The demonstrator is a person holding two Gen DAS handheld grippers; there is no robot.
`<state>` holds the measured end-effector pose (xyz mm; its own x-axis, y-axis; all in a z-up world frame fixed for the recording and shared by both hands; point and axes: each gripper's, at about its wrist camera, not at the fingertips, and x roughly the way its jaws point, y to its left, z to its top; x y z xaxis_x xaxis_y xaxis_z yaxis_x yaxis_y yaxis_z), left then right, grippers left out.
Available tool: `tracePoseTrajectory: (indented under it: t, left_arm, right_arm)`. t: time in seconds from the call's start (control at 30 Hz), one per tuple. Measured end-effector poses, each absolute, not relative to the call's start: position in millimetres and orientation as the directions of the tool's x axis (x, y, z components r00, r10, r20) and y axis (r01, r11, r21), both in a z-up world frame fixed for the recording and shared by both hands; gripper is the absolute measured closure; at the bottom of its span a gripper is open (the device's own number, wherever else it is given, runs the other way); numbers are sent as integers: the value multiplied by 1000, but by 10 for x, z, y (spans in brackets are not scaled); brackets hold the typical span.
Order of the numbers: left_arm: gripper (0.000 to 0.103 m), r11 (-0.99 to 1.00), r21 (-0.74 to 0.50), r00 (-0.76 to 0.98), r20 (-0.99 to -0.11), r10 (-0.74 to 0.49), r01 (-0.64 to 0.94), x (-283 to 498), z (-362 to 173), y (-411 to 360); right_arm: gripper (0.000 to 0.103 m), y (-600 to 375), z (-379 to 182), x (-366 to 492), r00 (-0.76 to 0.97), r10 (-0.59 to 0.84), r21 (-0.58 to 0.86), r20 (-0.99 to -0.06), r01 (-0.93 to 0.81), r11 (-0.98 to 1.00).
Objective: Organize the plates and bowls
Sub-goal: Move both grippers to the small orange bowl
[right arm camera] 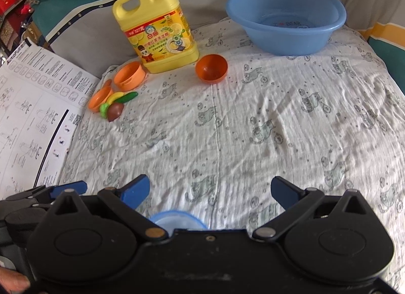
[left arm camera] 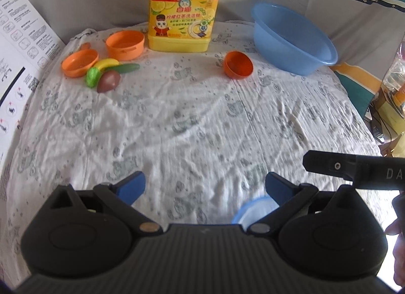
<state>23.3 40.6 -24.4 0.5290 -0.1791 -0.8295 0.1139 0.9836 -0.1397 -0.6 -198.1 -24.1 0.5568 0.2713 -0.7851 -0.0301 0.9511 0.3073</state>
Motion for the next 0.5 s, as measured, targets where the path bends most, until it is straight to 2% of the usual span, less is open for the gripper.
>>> tracePoseTrajectory:
  t: [0.5]
  left_arm:
    - [0,987,-145,536,-829,-160,71,1140,-261,427]
  right_arm:
    - [0,-2190,-278,817,549,288,370,-785,41,928]
